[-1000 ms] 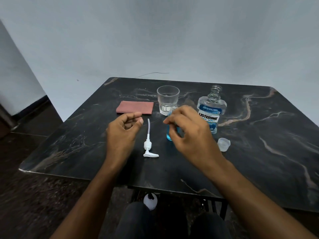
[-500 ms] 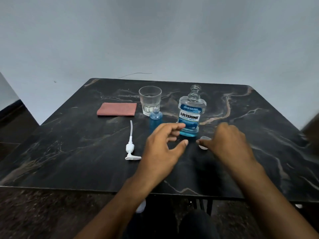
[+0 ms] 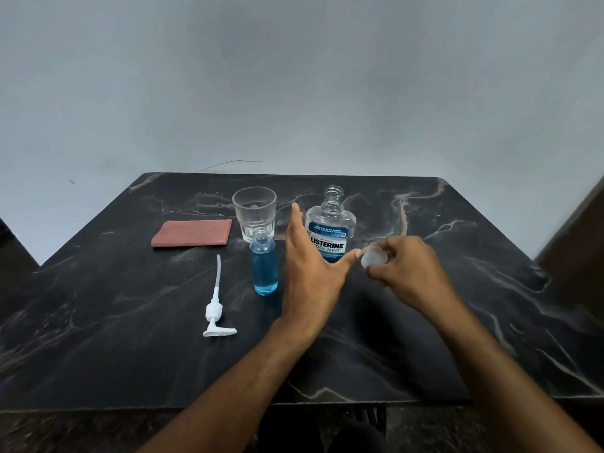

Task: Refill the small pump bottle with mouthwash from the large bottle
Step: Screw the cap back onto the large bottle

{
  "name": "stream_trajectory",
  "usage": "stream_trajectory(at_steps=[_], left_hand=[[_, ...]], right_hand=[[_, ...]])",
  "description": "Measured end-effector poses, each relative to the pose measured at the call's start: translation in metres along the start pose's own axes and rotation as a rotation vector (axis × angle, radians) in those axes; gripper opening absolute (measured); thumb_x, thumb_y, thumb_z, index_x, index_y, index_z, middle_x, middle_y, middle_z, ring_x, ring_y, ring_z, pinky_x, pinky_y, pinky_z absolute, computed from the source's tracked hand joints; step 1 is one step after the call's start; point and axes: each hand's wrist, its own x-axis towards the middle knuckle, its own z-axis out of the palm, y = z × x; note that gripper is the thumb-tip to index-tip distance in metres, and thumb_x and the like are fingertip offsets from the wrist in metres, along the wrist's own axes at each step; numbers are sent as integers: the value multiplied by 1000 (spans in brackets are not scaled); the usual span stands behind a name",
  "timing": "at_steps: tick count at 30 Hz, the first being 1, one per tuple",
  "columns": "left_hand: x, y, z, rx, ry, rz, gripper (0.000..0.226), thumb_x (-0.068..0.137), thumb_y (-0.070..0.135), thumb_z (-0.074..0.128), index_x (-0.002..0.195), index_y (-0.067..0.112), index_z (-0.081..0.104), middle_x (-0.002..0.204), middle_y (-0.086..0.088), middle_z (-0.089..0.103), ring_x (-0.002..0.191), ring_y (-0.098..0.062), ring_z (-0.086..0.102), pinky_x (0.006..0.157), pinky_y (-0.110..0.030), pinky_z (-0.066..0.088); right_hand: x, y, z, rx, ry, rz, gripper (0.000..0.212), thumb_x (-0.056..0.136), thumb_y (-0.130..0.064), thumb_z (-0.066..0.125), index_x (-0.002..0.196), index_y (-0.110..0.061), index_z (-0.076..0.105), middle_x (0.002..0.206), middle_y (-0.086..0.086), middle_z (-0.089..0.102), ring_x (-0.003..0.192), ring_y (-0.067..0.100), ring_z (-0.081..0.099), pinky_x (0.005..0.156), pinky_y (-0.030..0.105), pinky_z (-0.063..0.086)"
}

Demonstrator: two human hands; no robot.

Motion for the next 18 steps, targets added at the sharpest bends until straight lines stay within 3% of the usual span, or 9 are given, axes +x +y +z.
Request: stream_trajectory(at_steps=[2,4,7,10,12,14,18], left_hand=[[3,1,3,-1,15,4,127,69,44,91,163,25,9,164,2,31,149,-10,31,113,-12,26],[4,2,5,10,41,14,125,67,51,90,162,25,13,162,3,34,147,-9,33,105,-6,23],[5,4,9,25,82,20,122,66,58,87,160,23,19,159,2,40,144,-10,39,107,-14,31],[5,3,13,62,125,12,110,72,50,88,159,21,26,155,-1,47,141,-15,46,109,-21,38],[6,2,14,86,141,4,102,75,46,88,156,21,31,150,-1,53,136,-18,52,106,-22,41],[7,2,14,95,149,-3,98,75,45,87,154,22,35,145,-1,57,131,-17,56,103,-22,44],[7,0,13,87,152,1,95,75,45,88,152,23,38,142,2,59,127,-14,58,97,-15,41]], right_hand=[[7,-8,-13,60,51,-94,34,76,-11,70,109,-15,75,87,6,76,68,16,69,65,30,57],[15,-18,-27,40,78,-201,50,79,-13,70,128,-23,67,83,9,74,68,10,62,63,22,46],[27,-36,-44,-41,51,-304,65,82,-19,75,142,-32,53,85,-4,63,69,8,60,66,22,42],[36,-52,-51,36,67,-306,58,76,-24,82,129,-24,58,89,-8,68,67,3,63,60,18,48],[40,-61,-52,-18,111,-337,38,74,-24,81,109,-24,67,88,-8,70,67,0,62,51,5,40],[43,-67,-53,-112,137,-387,35,75,-22,77,109,-24,73,92,-7,69,71,1,59,51,0,35],[48,-74,-55,-230,112,-453,48,77,-26,76,125,-24,70,99,-4,54,83,8,52,69,19,38]])
